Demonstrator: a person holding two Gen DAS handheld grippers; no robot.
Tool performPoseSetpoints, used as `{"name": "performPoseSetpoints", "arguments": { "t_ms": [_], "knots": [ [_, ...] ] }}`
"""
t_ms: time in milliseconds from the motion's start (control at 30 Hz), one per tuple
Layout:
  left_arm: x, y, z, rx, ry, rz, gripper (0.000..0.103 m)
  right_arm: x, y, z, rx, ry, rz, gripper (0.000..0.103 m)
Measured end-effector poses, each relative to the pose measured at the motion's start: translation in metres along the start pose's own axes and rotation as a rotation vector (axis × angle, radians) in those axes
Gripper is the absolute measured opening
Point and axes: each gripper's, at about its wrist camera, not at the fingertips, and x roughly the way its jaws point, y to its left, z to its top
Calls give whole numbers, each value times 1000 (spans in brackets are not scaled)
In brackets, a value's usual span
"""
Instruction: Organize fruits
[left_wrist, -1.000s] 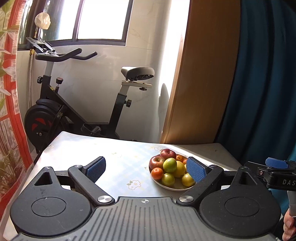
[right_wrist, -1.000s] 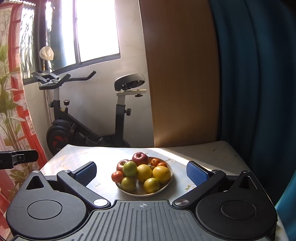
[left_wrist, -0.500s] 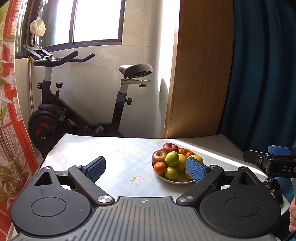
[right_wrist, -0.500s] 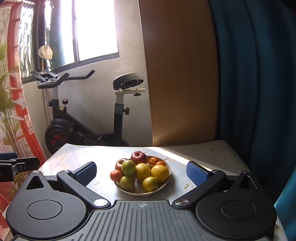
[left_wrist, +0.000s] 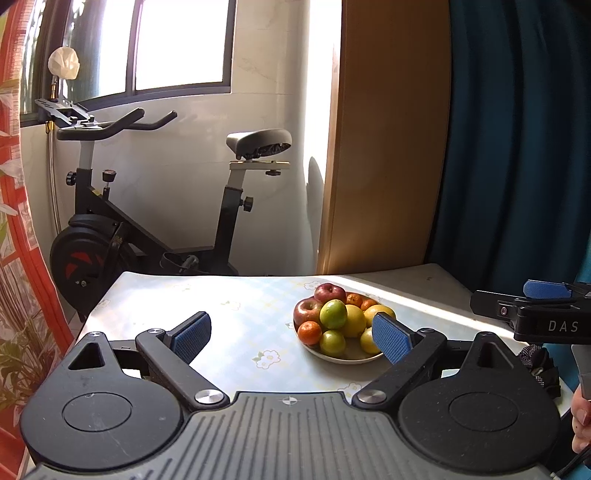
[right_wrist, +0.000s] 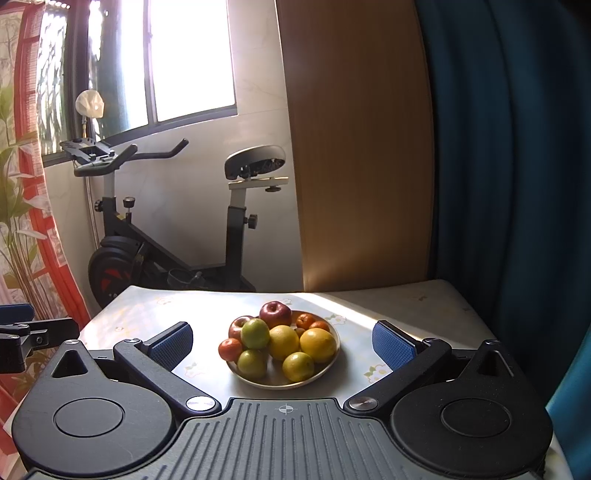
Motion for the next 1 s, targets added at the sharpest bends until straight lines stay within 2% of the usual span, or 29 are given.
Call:
{"name": "performPoseSetpoints", "arguments": {
  "t_ms": [1000],
  "knots": [
    [1, -1, -2, -11, 3, -52, 95, 0, -1, -2, -3, 2, -1, 103]
  ]
}}
